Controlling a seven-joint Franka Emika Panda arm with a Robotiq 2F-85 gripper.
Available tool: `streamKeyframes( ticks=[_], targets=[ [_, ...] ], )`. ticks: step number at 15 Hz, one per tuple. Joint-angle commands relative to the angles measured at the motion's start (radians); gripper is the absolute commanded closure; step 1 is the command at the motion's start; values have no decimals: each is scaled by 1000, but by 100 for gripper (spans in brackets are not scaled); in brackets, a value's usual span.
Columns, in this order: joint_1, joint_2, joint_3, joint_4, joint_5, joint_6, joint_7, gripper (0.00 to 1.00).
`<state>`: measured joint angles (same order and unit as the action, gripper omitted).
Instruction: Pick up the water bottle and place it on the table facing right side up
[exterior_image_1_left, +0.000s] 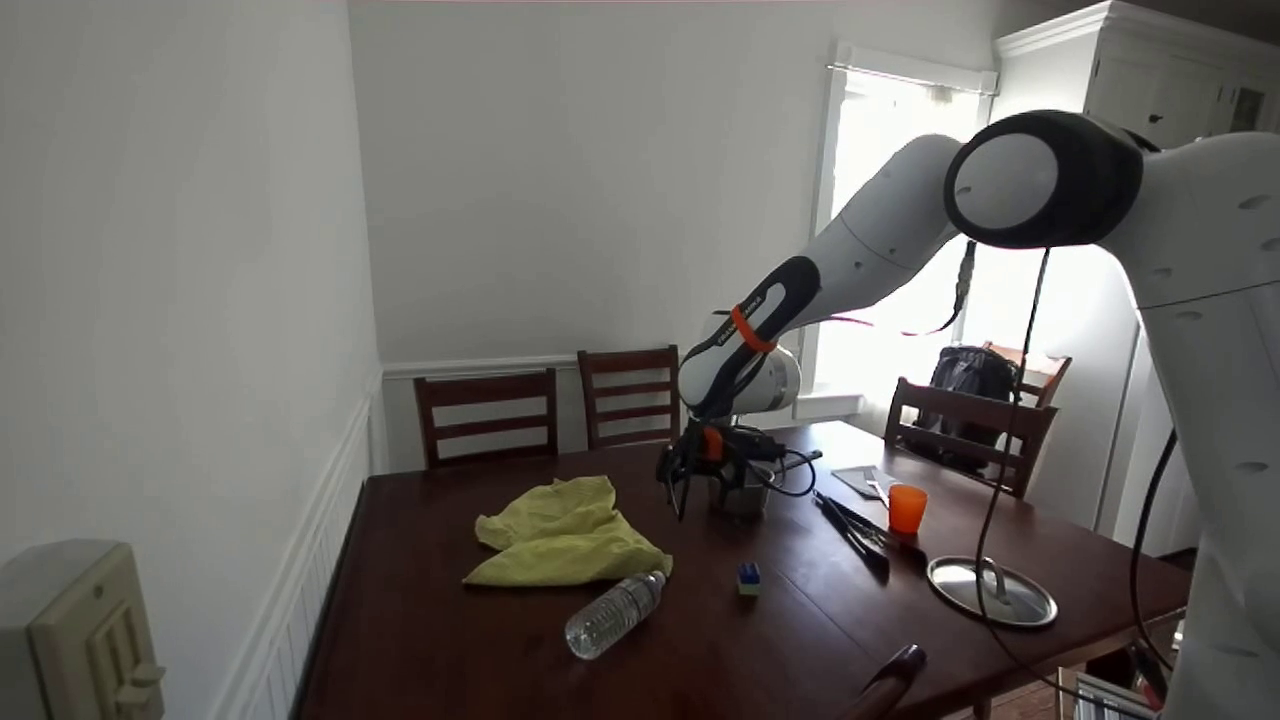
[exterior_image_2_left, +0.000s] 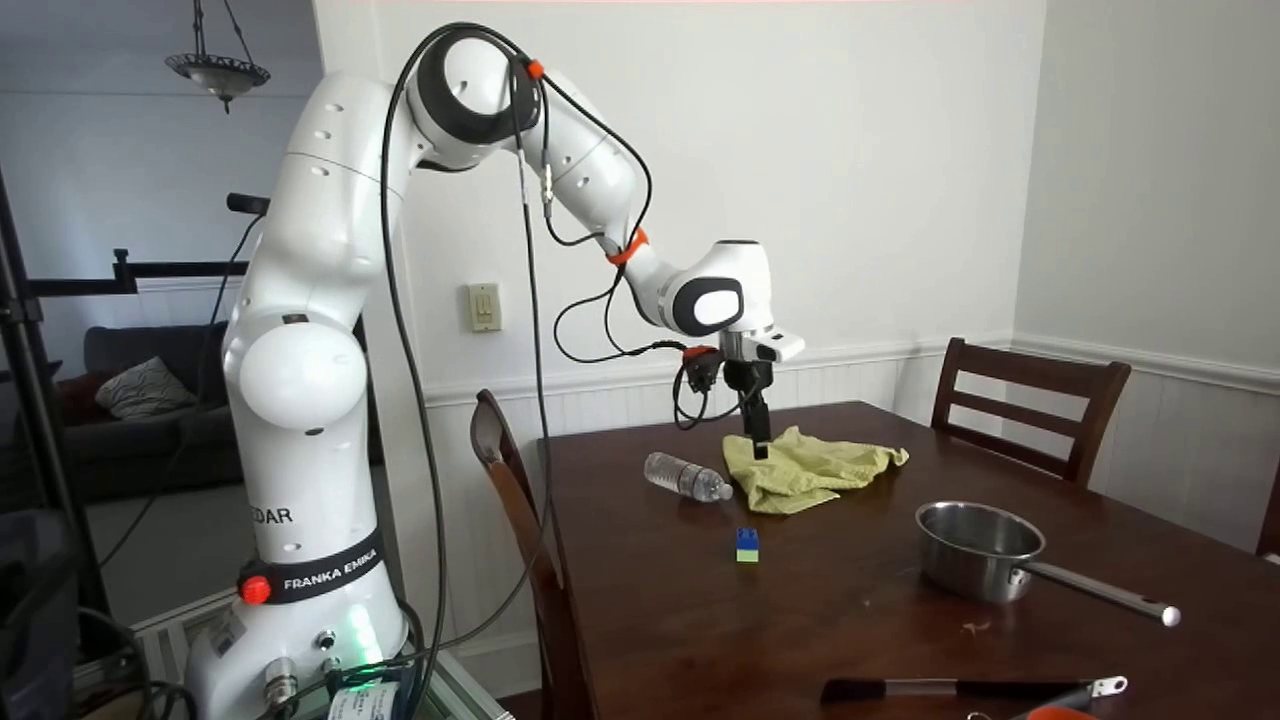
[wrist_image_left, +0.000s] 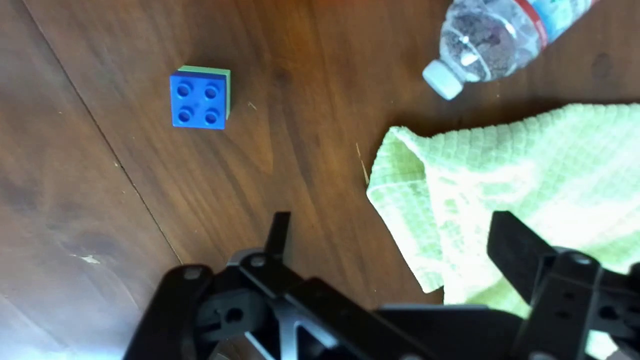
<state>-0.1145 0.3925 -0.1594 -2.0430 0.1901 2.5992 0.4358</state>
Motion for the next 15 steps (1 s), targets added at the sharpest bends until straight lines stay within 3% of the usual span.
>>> streamKeyframes(
  ticks=[1,8,12,15],
  targets=[
    [-42,19,26,3,156,39,22,0],
    [-161,2,97,-1,478,-184,-76,0],
    [-195,79,51,64,577,-345,-51,0],
    [-231,182,9,183,616,-465,4,0]
  ],
)
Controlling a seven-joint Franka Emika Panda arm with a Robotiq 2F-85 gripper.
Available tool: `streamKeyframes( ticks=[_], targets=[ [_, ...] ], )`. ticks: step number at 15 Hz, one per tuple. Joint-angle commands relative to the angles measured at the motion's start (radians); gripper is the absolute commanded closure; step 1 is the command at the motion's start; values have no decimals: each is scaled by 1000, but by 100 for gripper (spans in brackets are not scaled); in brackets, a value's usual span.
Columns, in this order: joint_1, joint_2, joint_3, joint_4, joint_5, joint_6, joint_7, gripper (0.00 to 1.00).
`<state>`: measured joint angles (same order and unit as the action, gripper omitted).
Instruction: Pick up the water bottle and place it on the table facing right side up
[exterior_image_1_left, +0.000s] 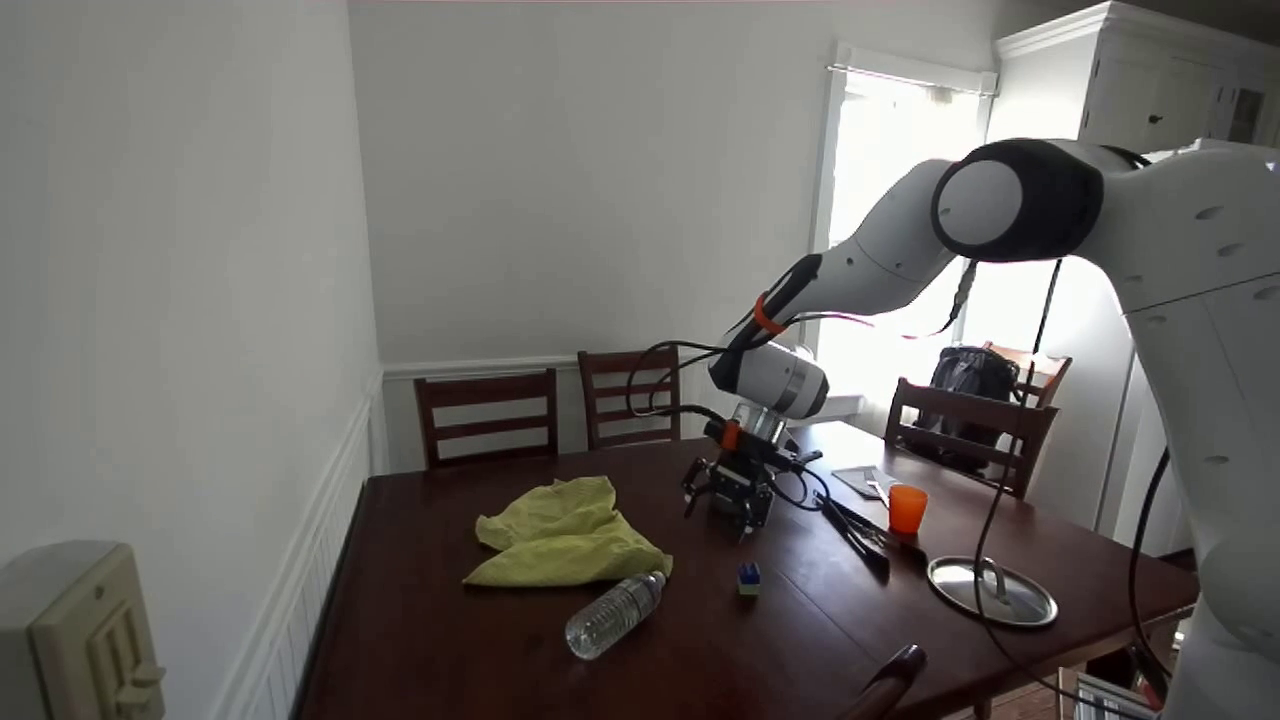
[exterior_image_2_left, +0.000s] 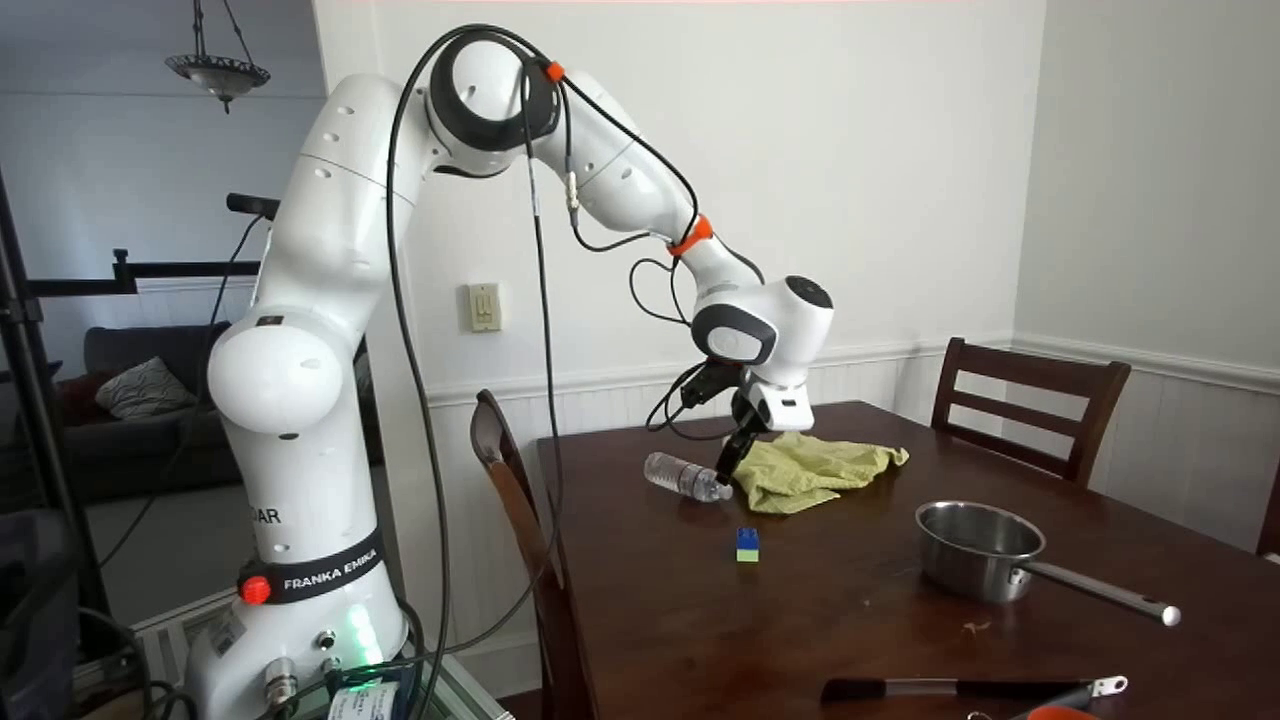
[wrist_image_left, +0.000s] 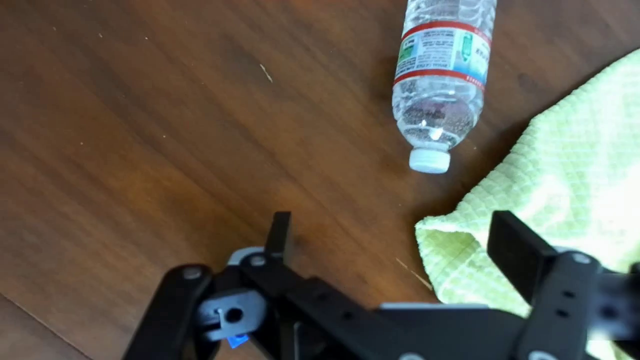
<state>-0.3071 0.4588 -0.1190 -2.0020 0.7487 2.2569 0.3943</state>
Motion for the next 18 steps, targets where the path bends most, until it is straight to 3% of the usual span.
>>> streamKeyframes(
  ticks=[1,5,8,12,18],
  targets=[
    [-49,165,-36,203,72,-166,72,0],
    [-46,282,-25,322,158,-279,198,0],
    [-16,296,-23,286,227,-228,195,0],
    [7,298,-42,272,208,-238,173,0],
    [-21,383,-35,412,154,-577,179,0]
  ],
)
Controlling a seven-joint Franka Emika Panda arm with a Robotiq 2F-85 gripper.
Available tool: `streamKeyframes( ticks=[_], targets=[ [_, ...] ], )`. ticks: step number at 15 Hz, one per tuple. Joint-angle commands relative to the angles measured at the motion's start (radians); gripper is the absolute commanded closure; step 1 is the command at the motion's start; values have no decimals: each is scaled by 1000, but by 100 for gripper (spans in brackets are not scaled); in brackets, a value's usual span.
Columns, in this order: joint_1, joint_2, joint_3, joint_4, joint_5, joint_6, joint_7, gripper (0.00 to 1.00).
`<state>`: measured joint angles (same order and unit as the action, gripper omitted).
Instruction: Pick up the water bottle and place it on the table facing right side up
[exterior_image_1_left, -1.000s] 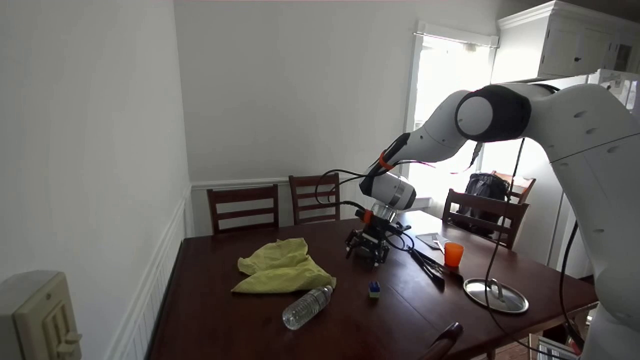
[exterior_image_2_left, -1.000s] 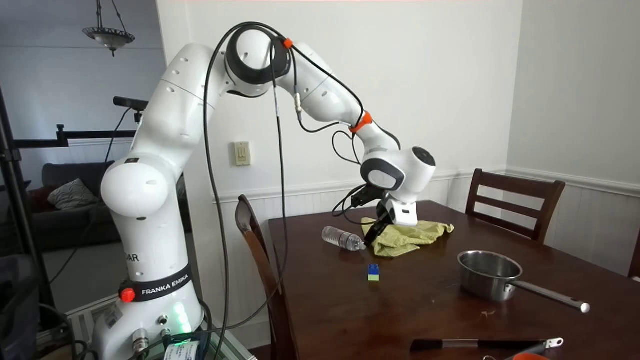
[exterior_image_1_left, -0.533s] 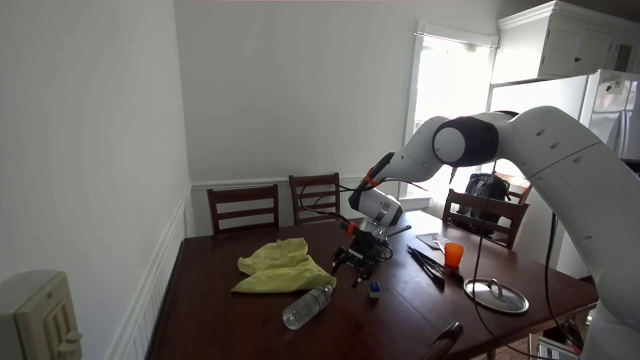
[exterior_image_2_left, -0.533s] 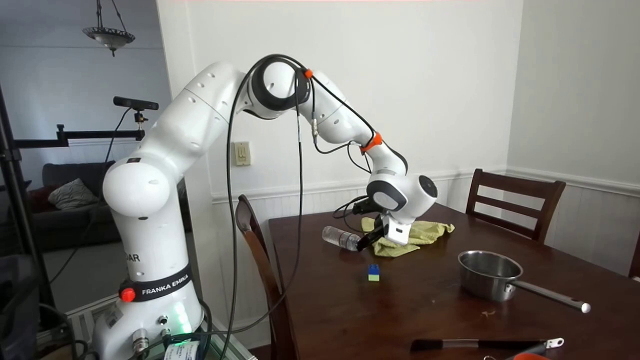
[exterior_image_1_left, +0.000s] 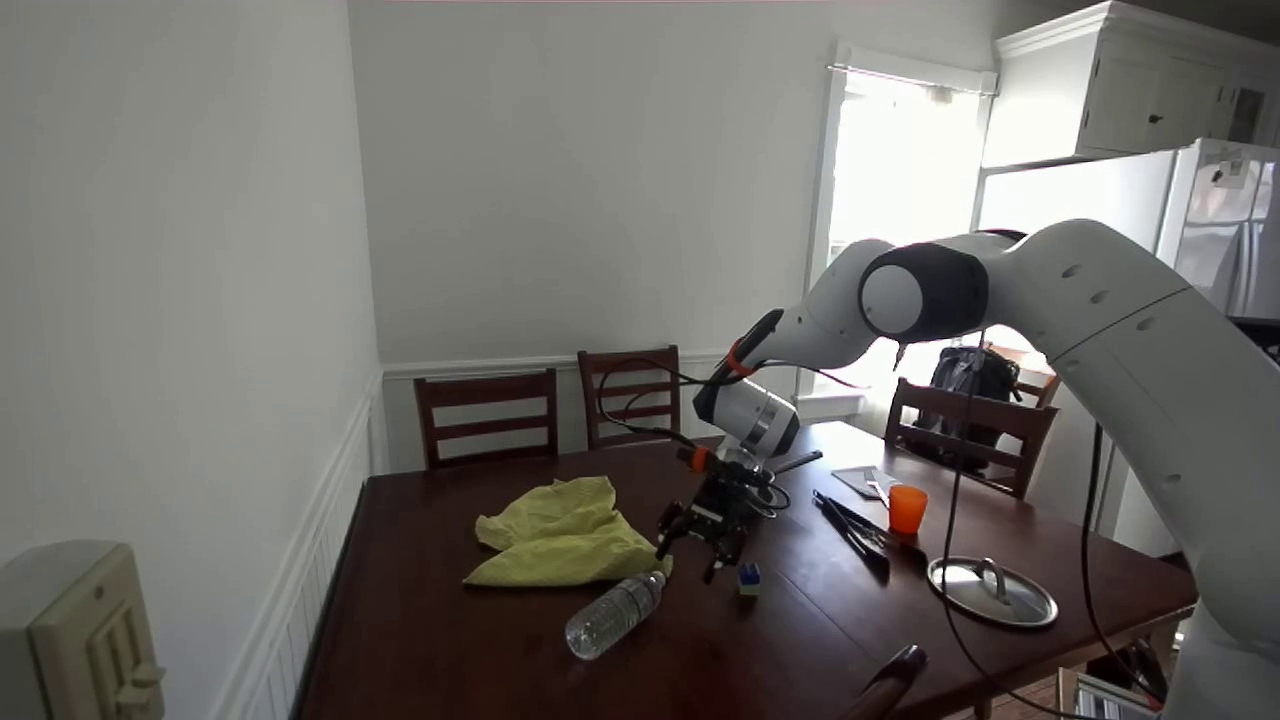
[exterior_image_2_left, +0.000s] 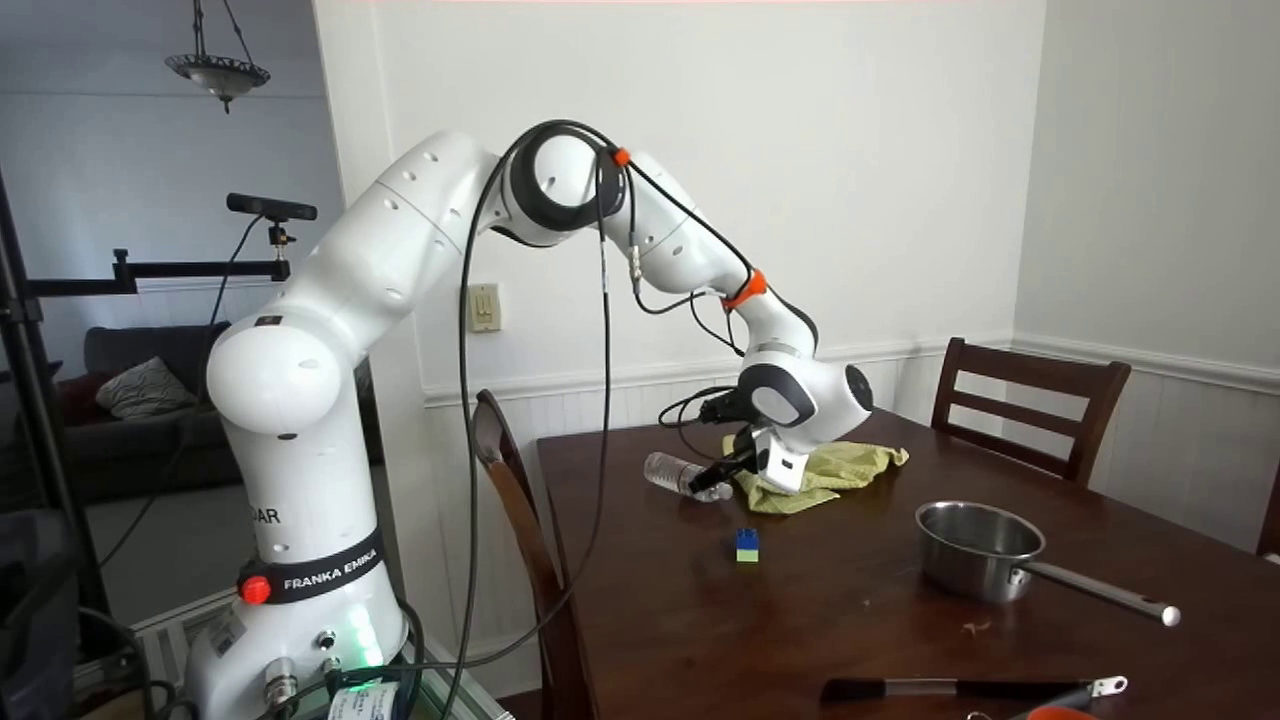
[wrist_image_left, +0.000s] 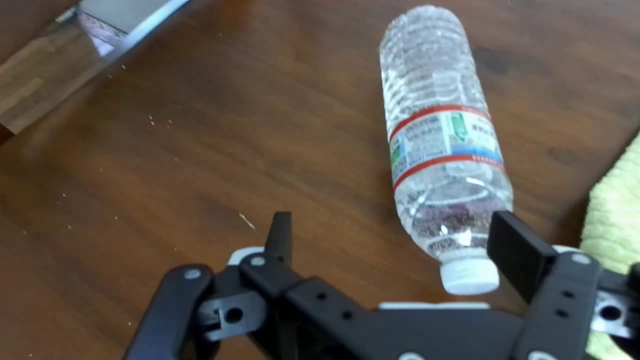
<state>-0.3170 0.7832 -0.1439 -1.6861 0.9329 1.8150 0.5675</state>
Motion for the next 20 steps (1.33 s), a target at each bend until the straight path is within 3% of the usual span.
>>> streamKeyframes(
  ticks=[1,7,13,15,17,20],
  targets=[
    [-8,75,-20,126,-34,-158,16,2],
    [-2,167,-57,244,-25,-123,19,5],
    [12,250,-53,333,-29,-105,23,27],
    [11,261,-50,364,-25,-91,22,17],
    [11,259,-46,377,-25,-84,20,15],
    [9,274,-38,409,-21,-89,31,24]
  ],
)
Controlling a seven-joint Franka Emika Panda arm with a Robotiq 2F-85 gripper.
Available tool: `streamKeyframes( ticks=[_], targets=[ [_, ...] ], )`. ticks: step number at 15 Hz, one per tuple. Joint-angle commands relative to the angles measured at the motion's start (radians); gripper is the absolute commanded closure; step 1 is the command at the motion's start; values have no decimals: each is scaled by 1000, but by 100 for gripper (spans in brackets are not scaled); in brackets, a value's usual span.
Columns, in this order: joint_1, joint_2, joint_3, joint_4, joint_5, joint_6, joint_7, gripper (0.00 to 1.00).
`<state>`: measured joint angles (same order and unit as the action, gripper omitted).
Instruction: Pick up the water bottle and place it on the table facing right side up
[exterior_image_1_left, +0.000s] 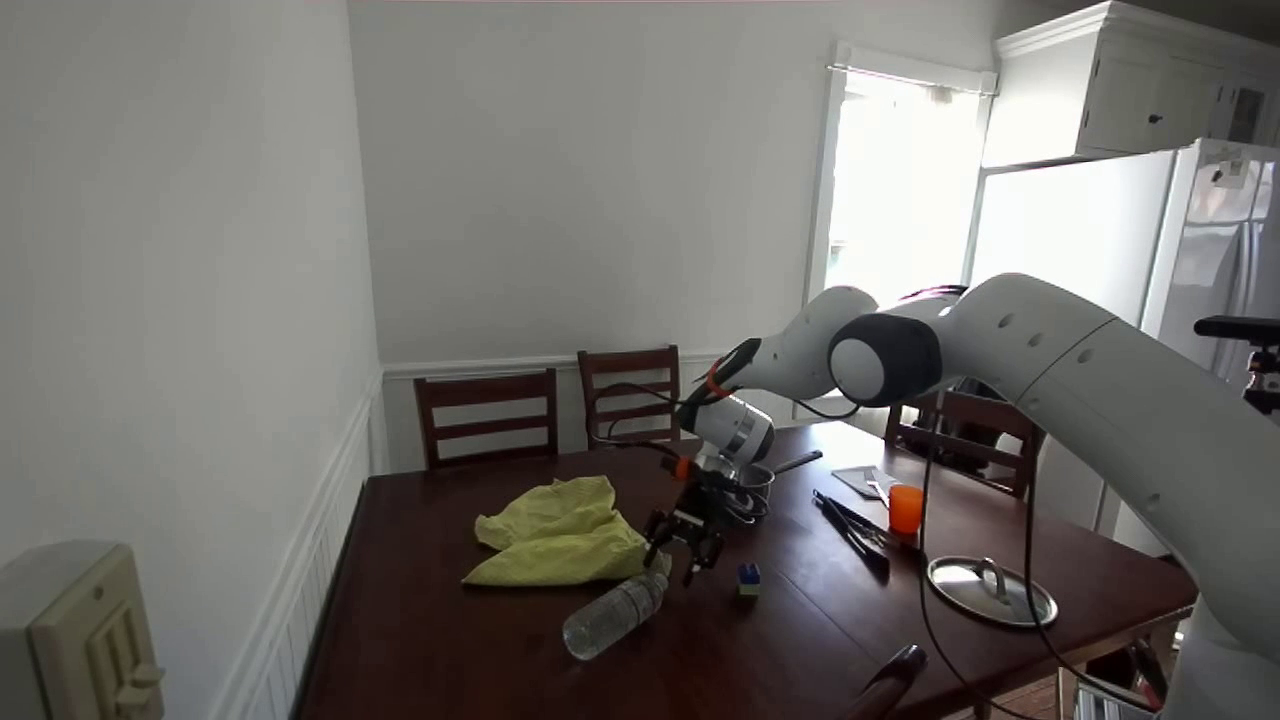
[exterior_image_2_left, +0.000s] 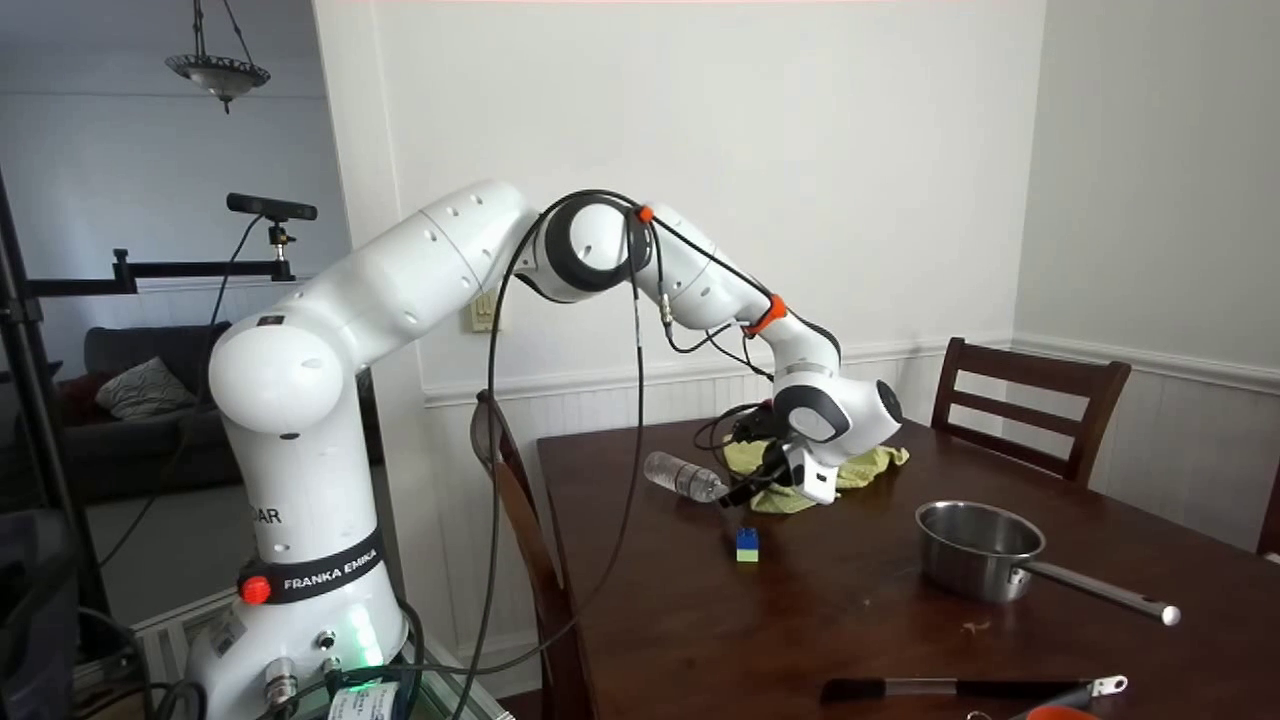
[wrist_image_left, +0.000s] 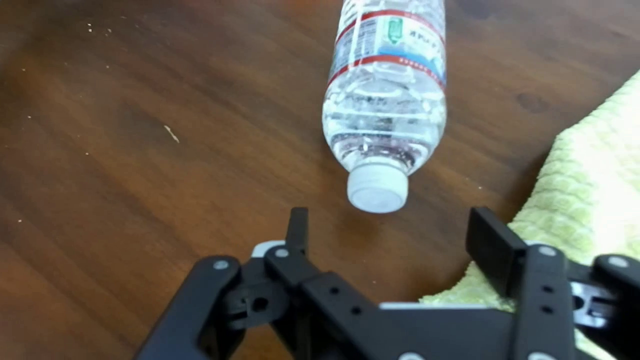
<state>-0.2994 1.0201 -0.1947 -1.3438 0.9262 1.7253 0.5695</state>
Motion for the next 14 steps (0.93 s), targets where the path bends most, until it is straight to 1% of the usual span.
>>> streamKeyframes(
  ticks=[1,2,3,4,7,10,11,13,14],
  targets=[
    [-9,42,17,74,-9,2,36,28],
    [-8,46,19,79,-8,3,43,31],
    [-8,53,22,84,-6,3,56,39],
    [-8,59,25,89,-6,0,67,34],
    [-8,77,33,100,-3,8,74,36],
    [-8,86,40,106,0,7,78,44],
    [-7,84,42,101,0,6,78,49],
    [-5,80,46,98,-2,2,73,47],
    [-5,78,49,95,-3,-1,72,49]
  ],
)
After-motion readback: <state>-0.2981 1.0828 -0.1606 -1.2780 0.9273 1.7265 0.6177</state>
